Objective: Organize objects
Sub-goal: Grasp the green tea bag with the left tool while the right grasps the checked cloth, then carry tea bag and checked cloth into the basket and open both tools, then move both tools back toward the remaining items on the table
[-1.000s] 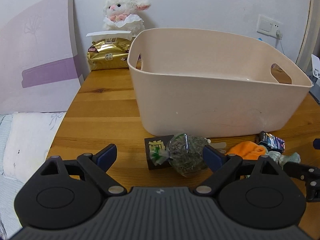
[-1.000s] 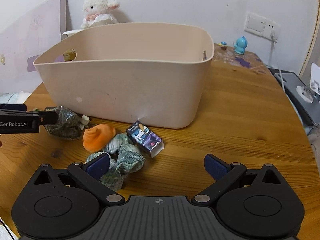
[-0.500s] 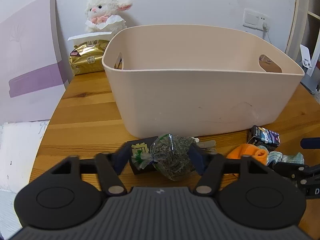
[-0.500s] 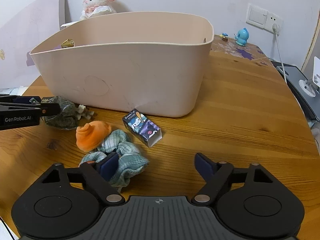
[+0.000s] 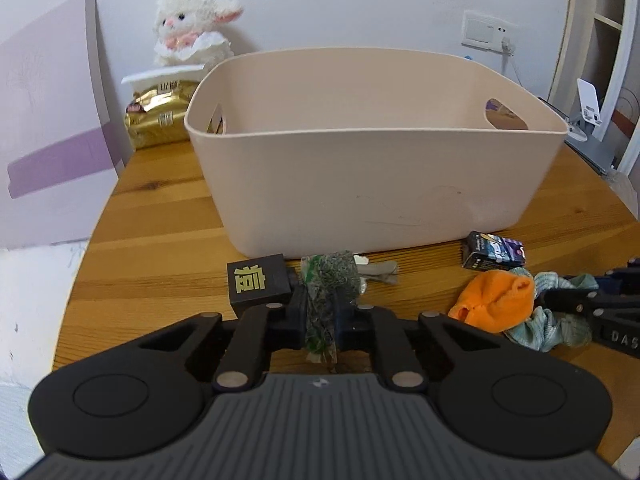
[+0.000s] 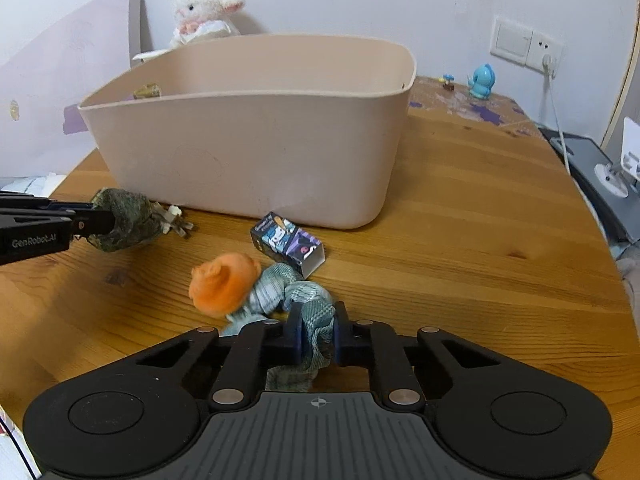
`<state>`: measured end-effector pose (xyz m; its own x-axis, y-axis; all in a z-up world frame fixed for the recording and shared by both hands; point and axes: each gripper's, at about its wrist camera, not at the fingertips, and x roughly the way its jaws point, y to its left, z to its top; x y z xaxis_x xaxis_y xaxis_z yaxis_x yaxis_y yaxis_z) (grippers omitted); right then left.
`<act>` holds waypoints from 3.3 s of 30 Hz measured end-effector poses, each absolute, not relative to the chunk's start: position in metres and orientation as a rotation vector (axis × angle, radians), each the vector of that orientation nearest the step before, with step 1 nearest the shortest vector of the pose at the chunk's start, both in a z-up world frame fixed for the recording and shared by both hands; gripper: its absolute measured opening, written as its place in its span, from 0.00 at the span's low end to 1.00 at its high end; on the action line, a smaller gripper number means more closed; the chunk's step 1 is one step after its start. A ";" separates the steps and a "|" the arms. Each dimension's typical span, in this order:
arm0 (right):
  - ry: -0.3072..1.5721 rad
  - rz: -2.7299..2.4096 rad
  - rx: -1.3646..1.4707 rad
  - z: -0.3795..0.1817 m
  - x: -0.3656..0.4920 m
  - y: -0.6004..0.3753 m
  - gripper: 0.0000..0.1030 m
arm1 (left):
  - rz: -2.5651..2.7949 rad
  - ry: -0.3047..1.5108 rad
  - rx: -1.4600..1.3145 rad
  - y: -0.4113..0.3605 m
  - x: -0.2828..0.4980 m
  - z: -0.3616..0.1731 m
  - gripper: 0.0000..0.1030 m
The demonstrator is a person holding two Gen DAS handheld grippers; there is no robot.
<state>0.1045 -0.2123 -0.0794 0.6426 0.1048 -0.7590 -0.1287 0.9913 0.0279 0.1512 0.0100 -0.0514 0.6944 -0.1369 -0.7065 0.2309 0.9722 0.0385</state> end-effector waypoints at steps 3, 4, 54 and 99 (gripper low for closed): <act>0.837 0.137 -0.030 -0.070 0.098 -0.215 0.11 | -0.212 0.770 0.132 0.008 0.146 -0.047 0.11; 0.827 0.138 -0.031 -0.066 0.096 -0.217 0.11 | -0.212 0.768 0.133 0.008 0.144 -0.045 0.11; 0.503 0.113 0.030 0.049 0.157 -0.221 0.11 | -0.202 0.533 0.220 -0.046 0.182 0.053 0.10; 0.513 0.120 0.037 0.054 0.123 -0.223 1.00 | -0.088 0.543 0.196 -0.023 0.159 0.055 0.95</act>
<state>0.1234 -0.2228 0.0536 0.8644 0.1236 -0.4874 -0.1050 0.9923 0.0655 0.1593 -0.0232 0.0545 0.8532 -0.0316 -0.5207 0.1351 0.9775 0.1620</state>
